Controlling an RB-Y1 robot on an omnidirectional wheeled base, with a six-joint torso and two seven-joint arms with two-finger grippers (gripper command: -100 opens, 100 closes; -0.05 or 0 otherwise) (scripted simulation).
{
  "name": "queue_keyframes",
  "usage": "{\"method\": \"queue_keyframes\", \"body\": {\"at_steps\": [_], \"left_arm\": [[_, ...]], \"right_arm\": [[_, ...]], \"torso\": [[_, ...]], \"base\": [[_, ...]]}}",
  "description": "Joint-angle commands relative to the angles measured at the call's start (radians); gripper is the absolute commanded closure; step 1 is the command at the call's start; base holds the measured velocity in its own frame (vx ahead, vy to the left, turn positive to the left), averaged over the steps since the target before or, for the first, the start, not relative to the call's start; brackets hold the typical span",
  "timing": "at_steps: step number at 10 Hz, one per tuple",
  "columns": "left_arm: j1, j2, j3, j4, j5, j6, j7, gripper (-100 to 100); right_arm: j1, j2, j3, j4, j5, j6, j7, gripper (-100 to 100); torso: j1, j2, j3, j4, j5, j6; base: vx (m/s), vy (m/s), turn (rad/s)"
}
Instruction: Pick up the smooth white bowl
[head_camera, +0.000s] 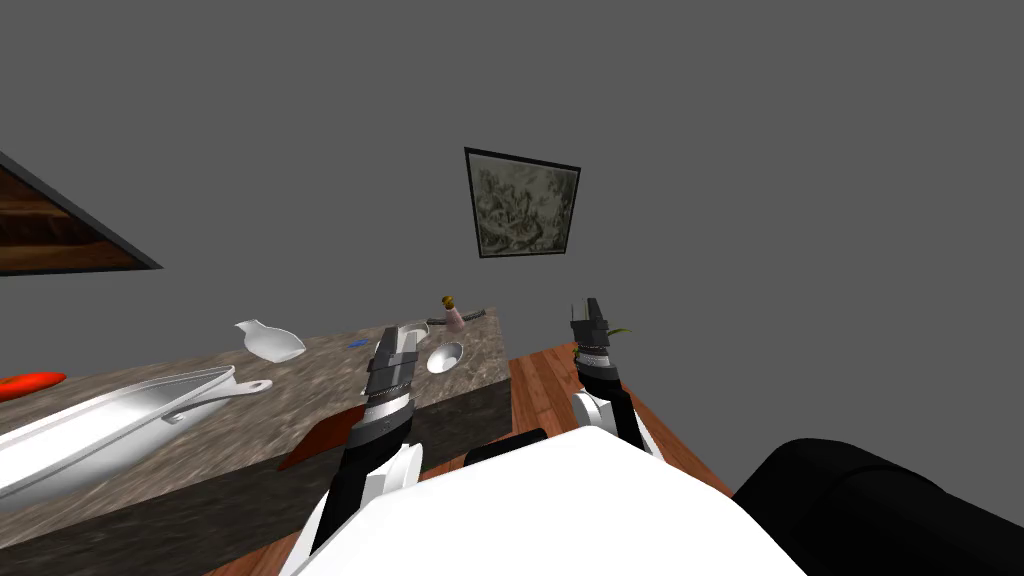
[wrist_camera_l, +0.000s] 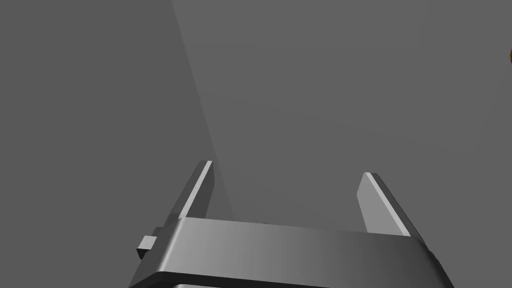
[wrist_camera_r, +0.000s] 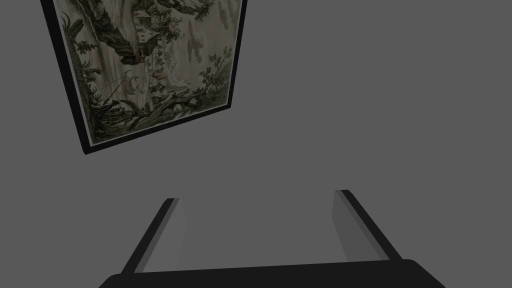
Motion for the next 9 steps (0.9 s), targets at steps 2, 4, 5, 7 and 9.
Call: {"method": "queue_keyframes", "body": {"at_steps": [2, 4, 5, 7, 9], "left_arm": [[-0.014, 0.066, 0.011, 0.001, 0.0, 0.039, -0.001, -100], [-0.034, 0.114, 0.027, 0.003, 0.0, 0.094, -0.002, -100], [-0.046, 0.133, 0.038, 0.004, 0.0, 0.118, -0.003, -100], [-0.06, 0.15, 0.049, 0.004, 0.0, 0.167, -0.004, -100], [-0.075, 0.165, 0.062, 0.004, 0.0, 0.212, -0.005, -100]], "right_arm": [[0.0, 0.0, 0.0, 0.0, 0.0, 0.0, 0.0, 0], [0.0, 0.0, 0.0, 0.0, 0.0, 0.0, 0.0, 0], [0.0, 0.0, 0.0, 0.0, 0.0, 0.0, 0.0, 0], [0.0, 0.0, 0.0, 0.0, 0.0, 0.0, 0.0, 0], [0.0, 0.0, 0.0, 0.0, 0.0, 0.0, 0.0, 0]], "torso": [[0.0, 0.001, 0.0, 0.0, 0.0, 0.0], [0.0, 0.003, 0.001, 0.001, 0.0, 0.0], [0.0, 0.004, 0.002, 0.001, 0.0, 0.0], [-0.001, 0.004, 0.002, 0.001, 0.0, 0.0], [-0.001, 0.005, 0.003, 0.001, 0.0, 0.0]], "base": [[-0.023, -0.002, -0.061], [-0.054, -0.006, -0.083], [-0.078, -0.012, -0.115], [-0.054, -0.014, -0.053], [-0.068, -0.012, -0.11]]}}
